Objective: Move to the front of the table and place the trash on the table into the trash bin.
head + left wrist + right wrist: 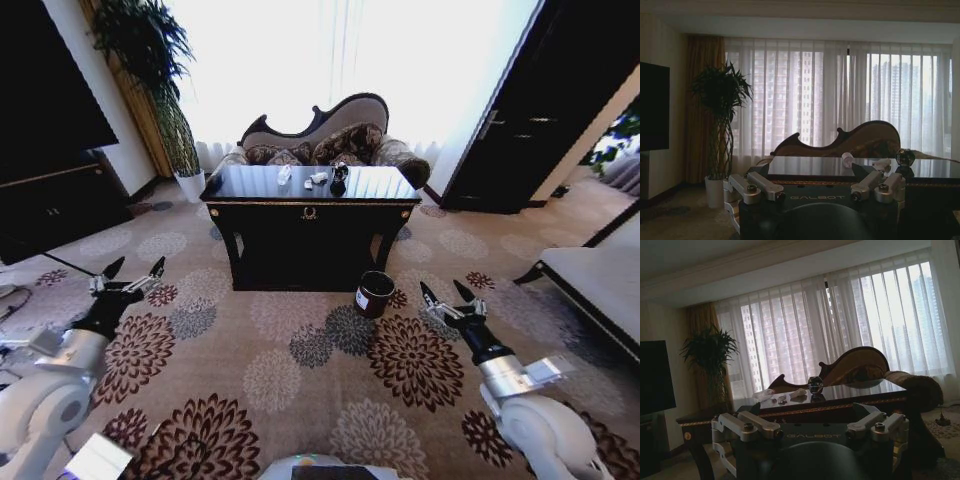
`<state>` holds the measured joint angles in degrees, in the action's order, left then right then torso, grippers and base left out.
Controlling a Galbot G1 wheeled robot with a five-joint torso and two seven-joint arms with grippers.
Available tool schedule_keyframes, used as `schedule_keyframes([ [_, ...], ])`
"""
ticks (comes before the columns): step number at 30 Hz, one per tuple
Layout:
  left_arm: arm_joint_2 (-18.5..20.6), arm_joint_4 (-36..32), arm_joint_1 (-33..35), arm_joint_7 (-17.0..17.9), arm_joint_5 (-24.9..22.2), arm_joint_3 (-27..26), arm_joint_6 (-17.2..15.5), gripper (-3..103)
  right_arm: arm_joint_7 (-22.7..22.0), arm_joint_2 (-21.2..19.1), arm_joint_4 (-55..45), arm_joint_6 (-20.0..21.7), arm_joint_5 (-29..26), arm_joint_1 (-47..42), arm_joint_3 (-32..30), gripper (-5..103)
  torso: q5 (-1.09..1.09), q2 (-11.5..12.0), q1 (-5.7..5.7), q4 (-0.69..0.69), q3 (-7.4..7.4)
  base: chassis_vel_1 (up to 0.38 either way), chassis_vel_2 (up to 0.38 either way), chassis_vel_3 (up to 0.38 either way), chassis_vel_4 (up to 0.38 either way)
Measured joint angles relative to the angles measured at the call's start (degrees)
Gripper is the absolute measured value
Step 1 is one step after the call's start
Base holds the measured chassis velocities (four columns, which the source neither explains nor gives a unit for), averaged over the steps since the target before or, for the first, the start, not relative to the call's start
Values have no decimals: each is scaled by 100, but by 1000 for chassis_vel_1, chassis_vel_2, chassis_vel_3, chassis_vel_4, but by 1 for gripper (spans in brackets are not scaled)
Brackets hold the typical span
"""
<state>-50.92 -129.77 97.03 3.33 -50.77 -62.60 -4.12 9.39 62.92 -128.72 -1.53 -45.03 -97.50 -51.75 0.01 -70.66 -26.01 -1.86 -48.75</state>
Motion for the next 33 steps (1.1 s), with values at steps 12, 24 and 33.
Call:
schedule_keyframes([
  [12,2,6,-8,19,-262,35,-82,100,39,76,-6,-8,8,-17,14,100,0,-2,1,0,1,-10,9,7,-7],
  [24,-28,-10,36,14,-287,23,-102,100,74,108,-9,-28,10,-10,48,100,0,-1,0,0,0,-127,119,126,-132],
  [33,-55,-60,35,6,-250,39,-102,100,75,122,-25,-29,17,-15,45,100,-1,-1,0,0,0,-166,163,172,-150],
])
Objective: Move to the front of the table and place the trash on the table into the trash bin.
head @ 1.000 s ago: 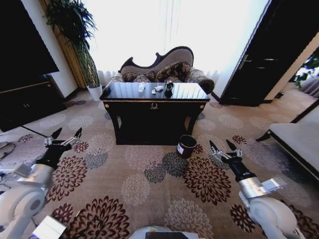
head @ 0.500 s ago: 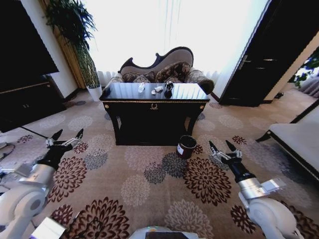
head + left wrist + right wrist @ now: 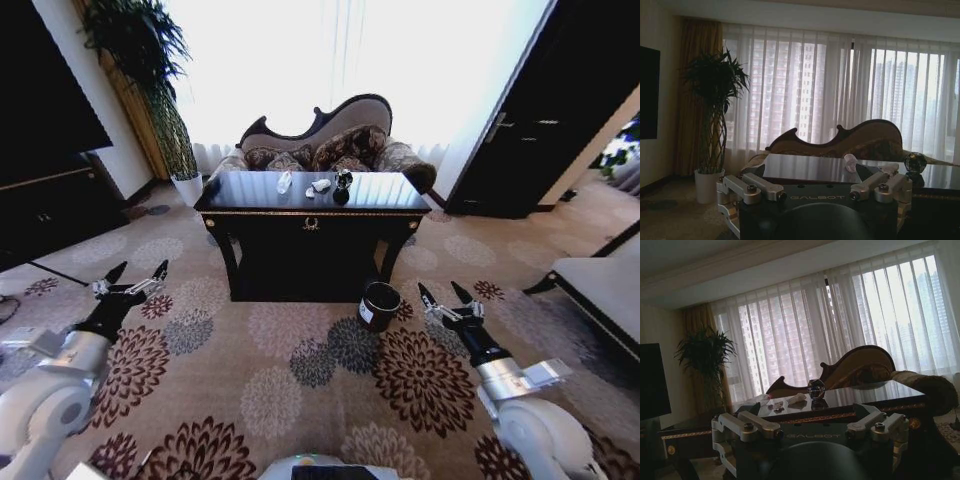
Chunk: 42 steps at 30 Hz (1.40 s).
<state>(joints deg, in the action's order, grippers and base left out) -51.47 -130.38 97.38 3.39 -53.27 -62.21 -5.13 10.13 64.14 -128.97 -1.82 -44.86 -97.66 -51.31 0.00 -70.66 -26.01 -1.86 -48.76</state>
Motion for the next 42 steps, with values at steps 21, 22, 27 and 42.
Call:
schedule_keyframes([
  [21,-8,-57,42,-3,19,-12,24,99,30,181,-44,1,109,0,50,100,2,1,0,-1,1,-154,149,151,-152],
  [22,-7,-58,42,-2,19,-12,24,99,31,185,-41,2,122,1,53,100,2,2,0,0,1,-145,166,171,-141],
  [27,-3,-55,40,-1,19,-10,24,99,31,219,-28,2,167,0,61,100,1,1,1,0,1,-164,170,185,-148],
  [42,-20,-59,56,0,25,-4,14,102,40,211,-13,3,185,-26,50,100,2,-1,2,0,1,-148,148,155,-151],
])
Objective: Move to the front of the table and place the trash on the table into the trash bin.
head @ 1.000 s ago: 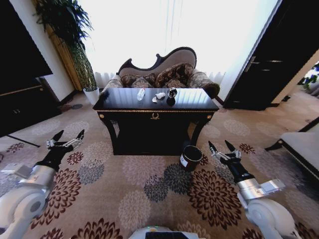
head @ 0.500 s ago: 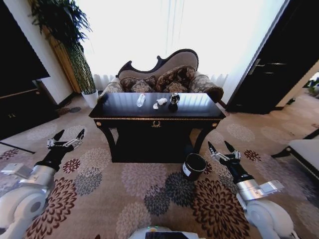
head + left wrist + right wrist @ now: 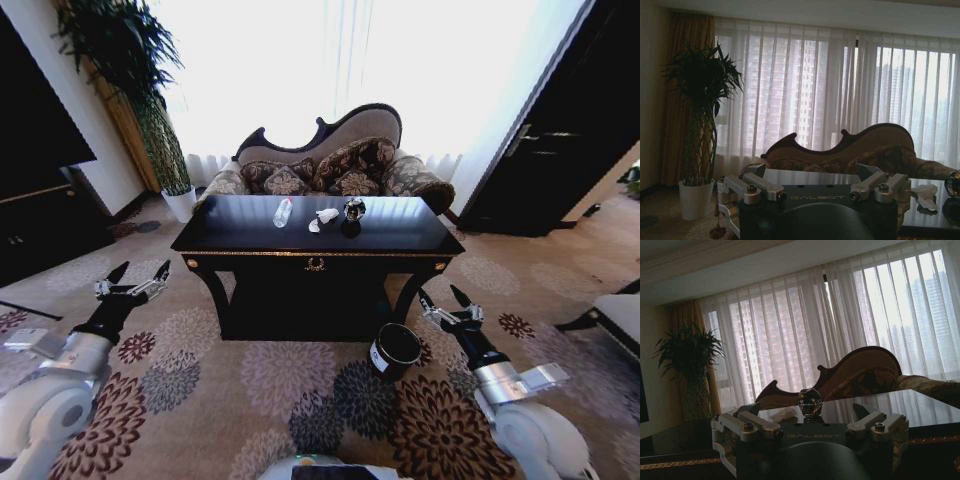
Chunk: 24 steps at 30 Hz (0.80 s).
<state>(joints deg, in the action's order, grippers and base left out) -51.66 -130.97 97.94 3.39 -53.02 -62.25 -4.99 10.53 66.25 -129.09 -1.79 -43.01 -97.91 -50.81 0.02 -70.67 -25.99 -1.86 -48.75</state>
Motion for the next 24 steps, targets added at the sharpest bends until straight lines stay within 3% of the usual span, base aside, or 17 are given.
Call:
schedule_keyframes([
  [4,1,3,0,0,-1,-1,0,98,24,25,-2,3,30,-16,-1,100,0,0,0,1,0,-152,182,171,-174],
  [24,12,9,-15,-3,-3,38,-2,98,30,2,-9,34,86,-23,-10,100,-1,1,-2,0,-1,-163,158,163,-167],
])
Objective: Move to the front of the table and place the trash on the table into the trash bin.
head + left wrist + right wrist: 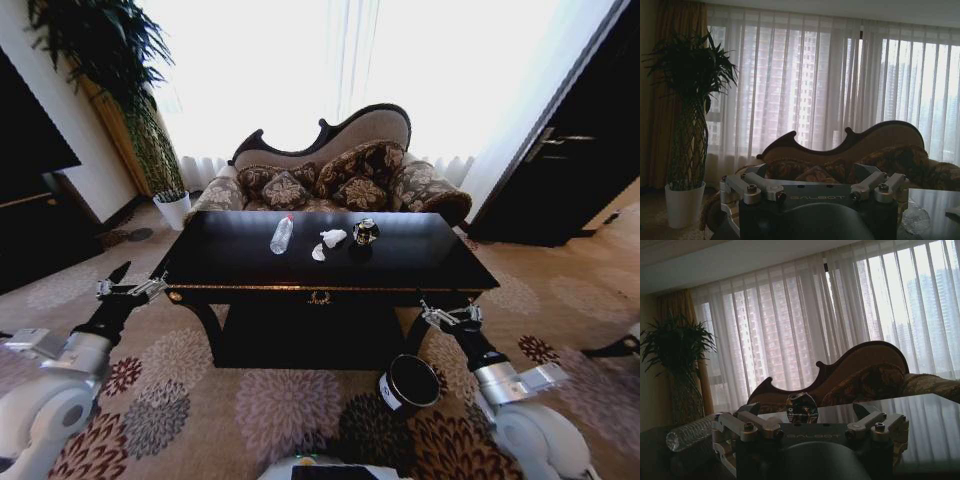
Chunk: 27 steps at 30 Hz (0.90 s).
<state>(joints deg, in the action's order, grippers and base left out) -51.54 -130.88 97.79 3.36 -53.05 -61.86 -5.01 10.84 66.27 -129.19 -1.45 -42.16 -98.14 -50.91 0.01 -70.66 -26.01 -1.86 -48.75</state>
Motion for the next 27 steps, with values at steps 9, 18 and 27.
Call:
schedule_keyframes([
  [9,-8,2,-11,-32,66,117,-19,98,-71,63,-27,31,42,6,34,100,1,1,-2,1,0,-144,149,152,-143],
  [18,339,239,-212,-300,-34,517,-209,97,-68,96,-27,5,84,16,57,100,1,-1,5,0,2,-23,20,27,-22],
  [27,1169,751,-944,-363,-269,1300,-360,99,-39,210,4,-36,91,-3,68,100,1,1,-1,-1,-1,0,0,0,0],
])
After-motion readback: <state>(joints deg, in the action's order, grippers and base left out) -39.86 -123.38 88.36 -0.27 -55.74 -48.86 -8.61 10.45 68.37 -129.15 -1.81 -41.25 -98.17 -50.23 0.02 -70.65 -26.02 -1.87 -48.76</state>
